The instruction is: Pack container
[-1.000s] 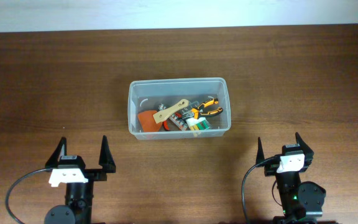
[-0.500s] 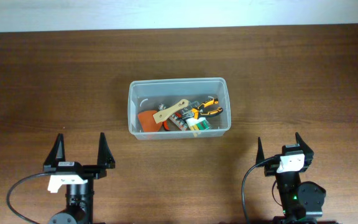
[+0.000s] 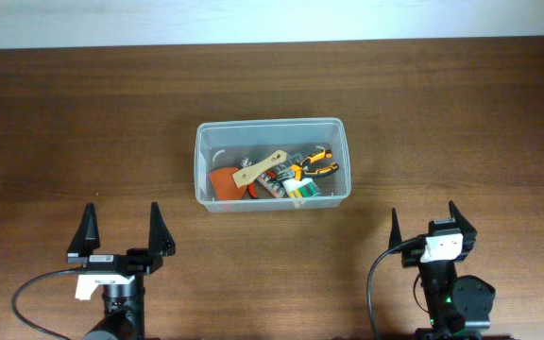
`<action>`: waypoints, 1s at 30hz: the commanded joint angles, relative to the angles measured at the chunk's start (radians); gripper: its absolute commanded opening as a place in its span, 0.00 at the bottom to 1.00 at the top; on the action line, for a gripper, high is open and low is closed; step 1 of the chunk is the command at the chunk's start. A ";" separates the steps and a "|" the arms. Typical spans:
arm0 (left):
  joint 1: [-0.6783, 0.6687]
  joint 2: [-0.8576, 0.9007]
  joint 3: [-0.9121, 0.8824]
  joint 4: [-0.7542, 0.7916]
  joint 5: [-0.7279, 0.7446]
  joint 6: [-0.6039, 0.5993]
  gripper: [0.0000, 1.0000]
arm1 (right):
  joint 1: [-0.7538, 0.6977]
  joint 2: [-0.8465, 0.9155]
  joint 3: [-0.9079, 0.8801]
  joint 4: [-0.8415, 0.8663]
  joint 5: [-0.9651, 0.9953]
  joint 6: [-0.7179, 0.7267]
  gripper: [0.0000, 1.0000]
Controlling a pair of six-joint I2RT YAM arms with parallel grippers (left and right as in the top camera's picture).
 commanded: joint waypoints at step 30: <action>-0.004 -0.010 -0.009 -0.492 -0.027 -0.002 0.99 | 0.006 -0.011 -0.005 -0.006 0.008 0.004 0.99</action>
